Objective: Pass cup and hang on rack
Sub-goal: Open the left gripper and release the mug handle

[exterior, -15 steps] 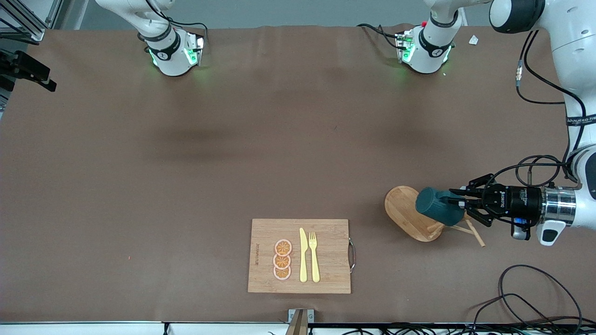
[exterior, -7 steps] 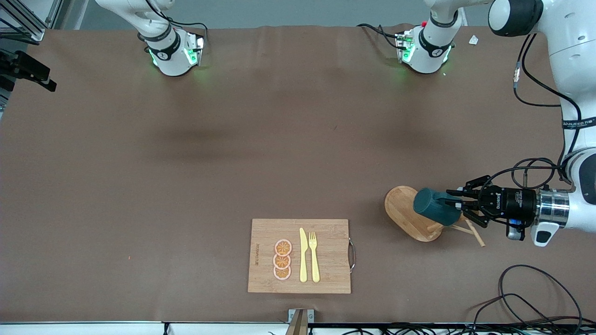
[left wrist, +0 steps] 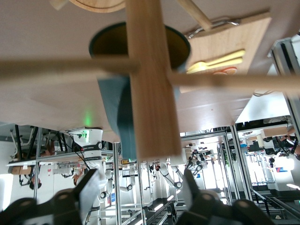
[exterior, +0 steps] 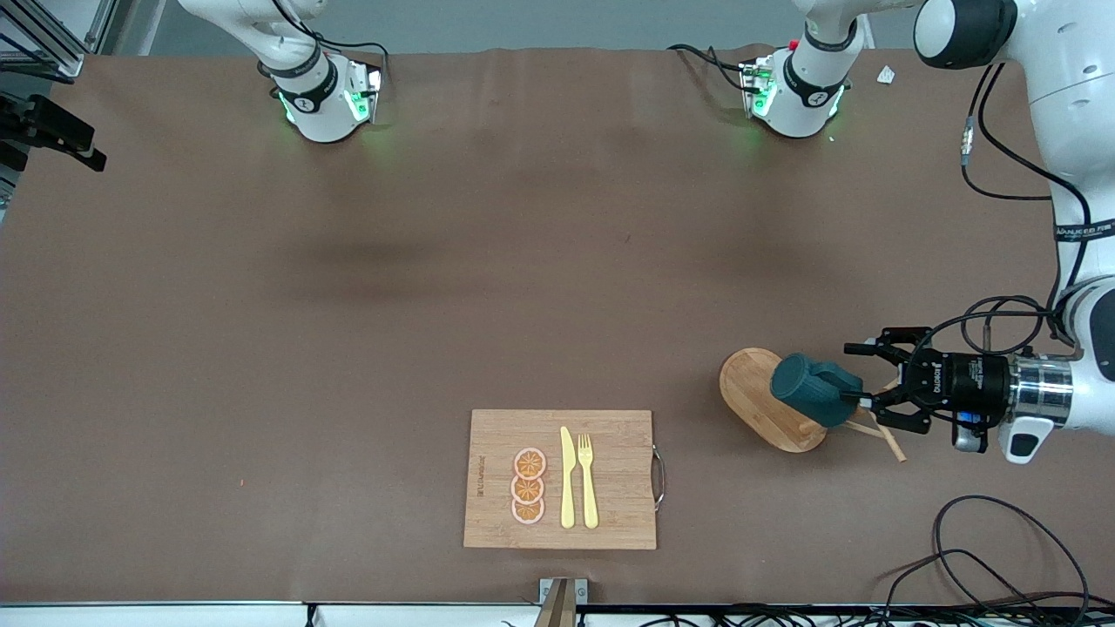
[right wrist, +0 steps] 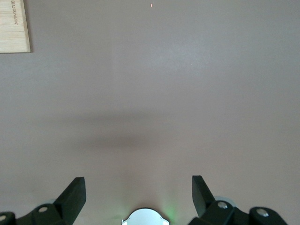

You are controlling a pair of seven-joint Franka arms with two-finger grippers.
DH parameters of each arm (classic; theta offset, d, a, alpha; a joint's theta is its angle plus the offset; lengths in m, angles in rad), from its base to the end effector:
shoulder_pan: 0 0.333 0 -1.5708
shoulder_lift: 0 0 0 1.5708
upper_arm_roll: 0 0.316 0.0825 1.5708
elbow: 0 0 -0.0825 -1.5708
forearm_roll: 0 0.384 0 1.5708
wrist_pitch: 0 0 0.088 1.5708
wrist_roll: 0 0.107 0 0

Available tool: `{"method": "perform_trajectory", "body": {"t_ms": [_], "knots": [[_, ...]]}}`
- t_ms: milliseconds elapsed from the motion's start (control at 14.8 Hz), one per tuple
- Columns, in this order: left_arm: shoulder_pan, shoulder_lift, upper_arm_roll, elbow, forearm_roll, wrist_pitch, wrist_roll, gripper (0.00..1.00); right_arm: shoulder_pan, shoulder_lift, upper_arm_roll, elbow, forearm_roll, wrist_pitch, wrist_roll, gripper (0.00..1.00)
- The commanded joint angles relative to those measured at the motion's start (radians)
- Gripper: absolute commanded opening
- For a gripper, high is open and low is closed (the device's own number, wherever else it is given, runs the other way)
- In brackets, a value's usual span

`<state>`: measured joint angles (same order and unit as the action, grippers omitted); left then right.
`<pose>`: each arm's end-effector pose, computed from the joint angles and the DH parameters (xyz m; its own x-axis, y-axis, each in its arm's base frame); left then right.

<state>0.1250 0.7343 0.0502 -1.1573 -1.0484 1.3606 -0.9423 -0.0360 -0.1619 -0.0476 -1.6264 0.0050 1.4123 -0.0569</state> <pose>0.7128 0.0067 0.3880 0.2489 0.3727 -0.8940 0.9450 -0.2958 0.1398 0.4841 -0.0422 0.6694 0.9984 -0.0248 -0.0515 -0.0256 -0.9996 -0.0156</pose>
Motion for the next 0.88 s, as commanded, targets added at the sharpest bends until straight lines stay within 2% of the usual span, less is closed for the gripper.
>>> {"method": "perform_trajectory", "body": {"t_ms": [0,135,337,539,673,808], "knots": [[-0.002,-0.111,0.002,-0.015,0.013,-0.015,-0.010,1.00,-0.007,-0.018,0.008,-0.013,0.000,-0.001,-0.012,1.00],[-0.010,-0.173,-0.009,-0.015,0.095,-0.015,-0.013,1.00,-0.007,-0.018,0.008,-0.013,0.000,-0.001,-0.012,1.00],[-0.037,-0.266,-0.071,-0.015,0.252,-0.014,-0.006,1.00,-0.007,-0.018,0.008,-0.013,-0.002,0.000,-0.012,1.00],[-0.114,-0.338,-0.113,-0.015,0.450,0.023,0.020,1.00,-0.005,-0.018,0.008,-0.012,-0.002,0.000,-0.012,1.00],[-0.180,-0.372,-0.124,-0.015,0.613,0.040,0.060,1.00,-0.005,-0.018,0.009,-0.012,-0.002,0.000,-0.012,1.00],[-0.238,-0.404,-0.147,-0.021,0.855,0.067,0.144,1.00,-0.005,-0.018,0.008,-0.012,-0.002,0.000,-0.012,1.00]]}}
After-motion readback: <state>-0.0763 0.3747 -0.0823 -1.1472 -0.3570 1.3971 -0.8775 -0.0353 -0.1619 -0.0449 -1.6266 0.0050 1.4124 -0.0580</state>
